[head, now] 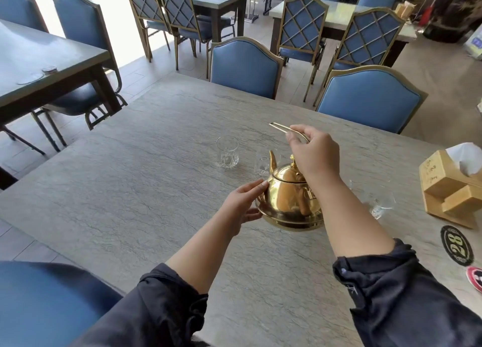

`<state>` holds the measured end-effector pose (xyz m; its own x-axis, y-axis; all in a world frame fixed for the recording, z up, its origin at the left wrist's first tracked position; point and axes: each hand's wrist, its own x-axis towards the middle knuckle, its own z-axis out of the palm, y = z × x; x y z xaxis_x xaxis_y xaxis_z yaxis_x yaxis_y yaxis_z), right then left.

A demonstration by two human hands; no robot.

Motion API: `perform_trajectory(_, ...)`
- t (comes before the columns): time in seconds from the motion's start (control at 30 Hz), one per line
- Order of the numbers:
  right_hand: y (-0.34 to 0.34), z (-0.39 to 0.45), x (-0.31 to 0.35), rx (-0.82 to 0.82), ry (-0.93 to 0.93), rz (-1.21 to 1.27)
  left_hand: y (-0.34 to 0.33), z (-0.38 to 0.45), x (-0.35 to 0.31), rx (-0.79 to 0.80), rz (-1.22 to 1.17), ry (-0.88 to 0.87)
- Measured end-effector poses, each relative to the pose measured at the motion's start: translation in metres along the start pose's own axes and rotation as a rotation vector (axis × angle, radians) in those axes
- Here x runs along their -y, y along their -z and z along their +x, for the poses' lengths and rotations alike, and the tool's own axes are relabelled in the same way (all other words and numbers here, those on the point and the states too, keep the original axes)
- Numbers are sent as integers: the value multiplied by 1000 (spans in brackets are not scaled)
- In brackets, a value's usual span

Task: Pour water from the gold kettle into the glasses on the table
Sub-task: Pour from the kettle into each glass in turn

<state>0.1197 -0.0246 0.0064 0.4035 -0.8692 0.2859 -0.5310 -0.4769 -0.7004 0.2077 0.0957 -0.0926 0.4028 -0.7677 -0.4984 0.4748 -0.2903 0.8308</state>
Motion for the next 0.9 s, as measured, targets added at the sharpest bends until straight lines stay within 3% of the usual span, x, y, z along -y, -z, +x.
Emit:
perform_trajectory(0.4,-24,33,59,120,136,54,36,-8,-29,-96,-84,-59)
perform_trajectory(0.9,-74,74,90,311,74,-157,48,4,-36,-195,-171,16)
